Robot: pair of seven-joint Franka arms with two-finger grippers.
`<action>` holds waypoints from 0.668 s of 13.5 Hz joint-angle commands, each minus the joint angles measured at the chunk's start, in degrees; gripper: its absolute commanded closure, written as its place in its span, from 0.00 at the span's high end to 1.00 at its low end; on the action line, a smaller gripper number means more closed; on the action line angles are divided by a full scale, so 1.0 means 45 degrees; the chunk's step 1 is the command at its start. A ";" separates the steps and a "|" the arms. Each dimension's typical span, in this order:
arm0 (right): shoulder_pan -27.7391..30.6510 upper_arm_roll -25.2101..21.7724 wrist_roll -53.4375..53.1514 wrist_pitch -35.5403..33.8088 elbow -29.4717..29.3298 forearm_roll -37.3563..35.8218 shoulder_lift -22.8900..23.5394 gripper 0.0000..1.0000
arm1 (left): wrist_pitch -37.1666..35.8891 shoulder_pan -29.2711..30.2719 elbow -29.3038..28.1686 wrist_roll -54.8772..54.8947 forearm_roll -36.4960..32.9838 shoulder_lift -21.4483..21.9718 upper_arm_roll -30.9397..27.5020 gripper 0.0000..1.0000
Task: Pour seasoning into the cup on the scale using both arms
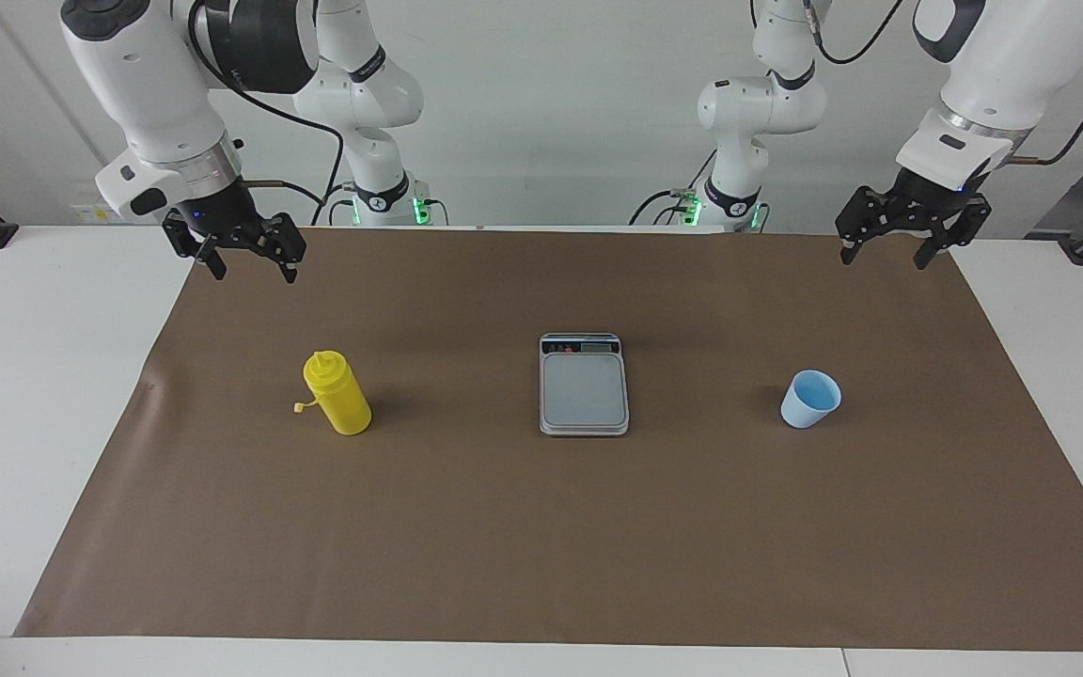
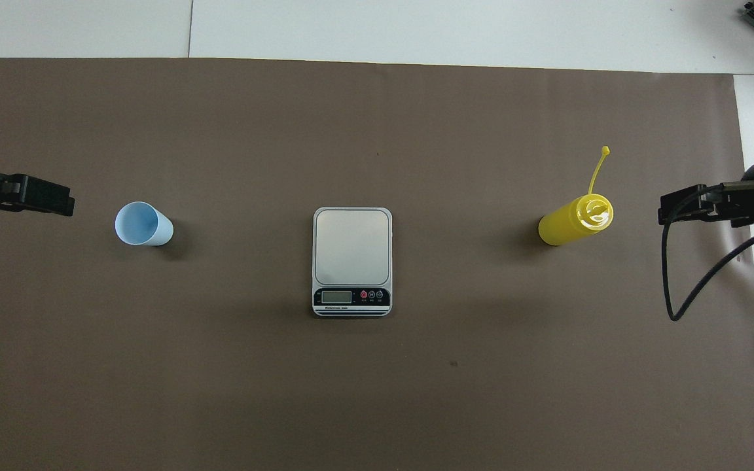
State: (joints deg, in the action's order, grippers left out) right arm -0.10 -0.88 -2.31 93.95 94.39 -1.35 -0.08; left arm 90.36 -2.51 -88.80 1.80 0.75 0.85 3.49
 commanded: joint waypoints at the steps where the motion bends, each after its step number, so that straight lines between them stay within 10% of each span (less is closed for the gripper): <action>1: 0.0120 0.0058 0.0259 -0.0077 0.0255 0.0008 -0.0274 1.00 | -0.0001 -0.0009 0.0046 0.0128 0.0009 -0.0012 0.0044 1.00; 9: 0.0120 0.0058 0.0259 -0.0077 0.0255 0.0008 -0.0274 1.00 | 0.0038 0.0029 -0.0091 0.0148 0.0009 0.0085 0.0044 1.00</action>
State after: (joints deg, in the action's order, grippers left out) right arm -0.10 -0.88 -2.31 93.95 94.40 -1.35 -0.09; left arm 90.36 -2.55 -88.82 1.91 0.75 0.85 3.65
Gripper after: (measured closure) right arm 0.000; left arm 0.000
